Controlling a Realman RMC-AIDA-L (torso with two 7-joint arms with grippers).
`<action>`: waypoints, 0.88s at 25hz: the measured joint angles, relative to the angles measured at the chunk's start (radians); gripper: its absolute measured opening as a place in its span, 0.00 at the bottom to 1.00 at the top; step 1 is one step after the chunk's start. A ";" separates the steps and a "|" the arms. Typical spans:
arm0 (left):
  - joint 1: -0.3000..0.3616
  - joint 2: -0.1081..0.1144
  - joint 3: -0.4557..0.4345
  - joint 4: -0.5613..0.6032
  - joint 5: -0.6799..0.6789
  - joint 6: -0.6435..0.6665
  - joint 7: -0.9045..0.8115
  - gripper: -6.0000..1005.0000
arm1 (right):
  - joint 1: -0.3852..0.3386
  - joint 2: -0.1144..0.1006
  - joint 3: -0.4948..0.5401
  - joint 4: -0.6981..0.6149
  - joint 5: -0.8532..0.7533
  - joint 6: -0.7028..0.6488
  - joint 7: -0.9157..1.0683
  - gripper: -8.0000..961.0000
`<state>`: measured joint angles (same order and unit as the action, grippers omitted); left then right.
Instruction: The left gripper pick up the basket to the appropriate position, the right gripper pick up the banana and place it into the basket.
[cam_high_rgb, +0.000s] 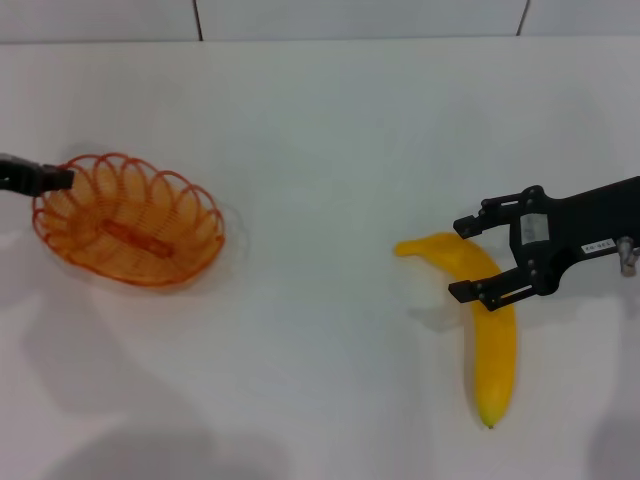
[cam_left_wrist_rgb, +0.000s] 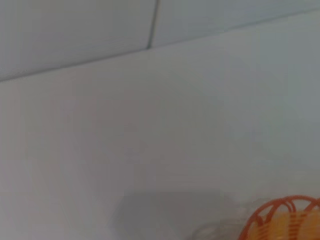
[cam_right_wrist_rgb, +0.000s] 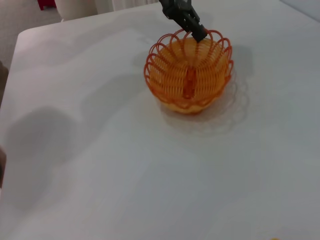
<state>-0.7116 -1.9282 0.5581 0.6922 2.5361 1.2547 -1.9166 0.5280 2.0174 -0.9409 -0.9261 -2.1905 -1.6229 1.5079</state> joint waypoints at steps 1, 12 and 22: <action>0.001 0.000 0.000 0.000 -0.013 0.007 0.004 0.15 | 0.000 0.000 0.000 0.000 0.000 0.000 0.000 0.90; 0.029 0.003 -0.010 -0.002 -0.217 0.045 0.073 0.11 | 0.001 0.000 0.001 -0.001 0.000 0.002 0.000 0.90; 0.048 -0.050 -0.010 -0.009 -0.284 0.023 0.103 0.10 | 0.001 -0.001 -0.002 -0.001 0.000 0.005 0.000 0.90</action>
<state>-0.6639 -1.9782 0.5476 0.6831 2.2523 1.2778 -1.8136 0.5293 2.0162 -0.9431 -0.9270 -2.1905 -1.6182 1.5079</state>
